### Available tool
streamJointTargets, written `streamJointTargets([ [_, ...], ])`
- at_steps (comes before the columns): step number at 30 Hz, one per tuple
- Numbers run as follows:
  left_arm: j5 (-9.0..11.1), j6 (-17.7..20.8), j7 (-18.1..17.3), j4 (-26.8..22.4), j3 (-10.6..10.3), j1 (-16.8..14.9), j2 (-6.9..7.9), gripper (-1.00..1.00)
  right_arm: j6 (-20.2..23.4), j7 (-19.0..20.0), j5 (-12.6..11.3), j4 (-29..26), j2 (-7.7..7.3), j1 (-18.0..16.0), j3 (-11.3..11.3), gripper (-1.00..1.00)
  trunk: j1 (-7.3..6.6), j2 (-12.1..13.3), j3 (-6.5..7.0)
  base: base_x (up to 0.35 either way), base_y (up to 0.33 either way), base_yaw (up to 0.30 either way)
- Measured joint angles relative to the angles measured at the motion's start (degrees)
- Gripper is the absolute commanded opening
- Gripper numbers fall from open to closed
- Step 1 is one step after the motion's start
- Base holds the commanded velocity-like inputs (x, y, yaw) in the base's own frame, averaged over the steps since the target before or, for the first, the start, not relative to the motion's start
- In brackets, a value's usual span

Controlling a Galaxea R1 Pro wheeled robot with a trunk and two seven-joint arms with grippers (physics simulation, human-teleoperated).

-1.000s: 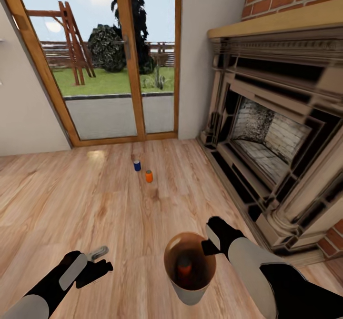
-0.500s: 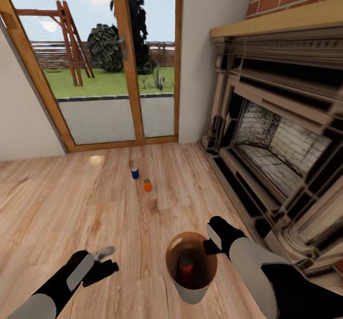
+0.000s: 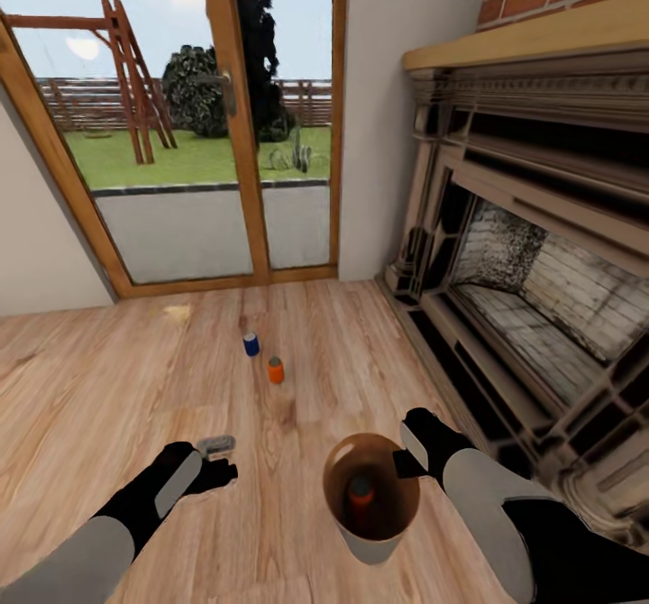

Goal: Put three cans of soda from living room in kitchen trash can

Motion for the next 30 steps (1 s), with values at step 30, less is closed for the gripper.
streamJointTargets([
  [30,-1.9,3.2,0.2,-0.1,-2.3,-5.1,-4.81,1.00,-0.1,-0.1,0.1,-0.4,-0.76,0.0,0.5,-1.00,0.00,0.0,-0.01,0.328,0.000,0.000],
])
